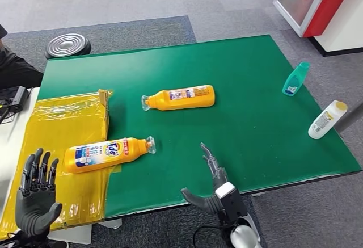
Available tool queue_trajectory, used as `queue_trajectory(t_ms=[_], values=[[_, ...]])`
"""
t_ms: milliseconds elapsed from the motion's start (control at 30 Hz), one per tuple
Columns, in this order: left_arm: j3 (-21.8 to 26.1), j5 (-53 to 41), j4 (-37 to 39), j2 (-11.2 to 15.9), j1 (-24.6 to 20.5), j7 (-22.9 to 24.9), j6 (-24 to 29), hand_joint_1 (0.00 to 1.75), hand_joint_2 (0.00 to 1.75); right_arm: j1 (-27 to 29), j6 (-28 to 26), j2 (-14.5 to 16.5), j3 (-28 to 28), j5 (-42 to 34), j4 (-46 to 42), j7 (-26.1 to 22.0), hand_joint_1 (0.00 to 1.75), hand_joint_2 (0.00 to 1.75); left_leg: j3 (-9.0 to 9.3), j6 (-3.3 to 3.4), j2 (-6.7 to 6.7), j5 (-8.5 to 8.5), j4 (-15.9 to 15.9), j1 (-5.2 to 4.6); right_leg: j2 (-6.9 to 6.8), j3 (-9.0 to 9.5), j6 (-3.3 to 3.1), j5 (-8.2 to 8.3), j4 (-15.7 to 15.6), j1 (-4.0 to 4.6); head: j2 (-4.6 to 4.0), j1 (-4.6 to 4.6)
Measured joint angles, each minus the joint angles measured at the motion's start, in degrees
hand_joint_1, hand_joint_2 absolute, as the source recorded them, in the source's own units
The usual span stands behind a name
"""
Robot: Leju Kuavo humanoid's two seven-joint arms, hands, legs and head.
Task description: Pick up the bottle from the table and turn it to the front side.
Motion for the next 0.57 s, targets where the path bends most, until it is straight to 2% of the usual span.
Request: queue_trajectory(t_ms=[167, 367, 567], values=[[-1.86, -1.32, 0.3, 0.04, -0.06, -0.01, 5.11, 0.0, 1.75, 0.44, -1.75, -0.14, 0.03, -0.09, -0.35, -1.4, 0.0, 1.75, -0.01, 0.02, -0.01, -0.02, 0.01, -0.02, 0.0, -0.04, 0.01, 0.0, -0.01, -0.01, 0.0, -0.02], [-7.13, -2.45, 1.51, 0.14, -0.79, 0.0, 11.02, 0.0, 1.75, 2.73, -1.59, -0.78, -1.96, -0.56, -1.82, -3.41, 0.0, 1.75, -0.06, 0.02, -0.01, -0.04, 0.01, -0.02, -0.01, -0.1, 0.01, -0.01, -0.01, -0.02, 0.01, -0.01], [-12.29, -1.36, 4.63, 0.23, -2.92, 0.0, 12.97, 0.0, 1.75, 4.38, -0.71, -1.48, -5.12, -0.21, -2.81, -4.49, 0.0, 1.75, -0.08, 0.02, -0.04, -0.05, 0.01, -0.03, 0.0, -0.1, 0.01, 0.02, -0.01, -0.03, 0.0, -0.01]])
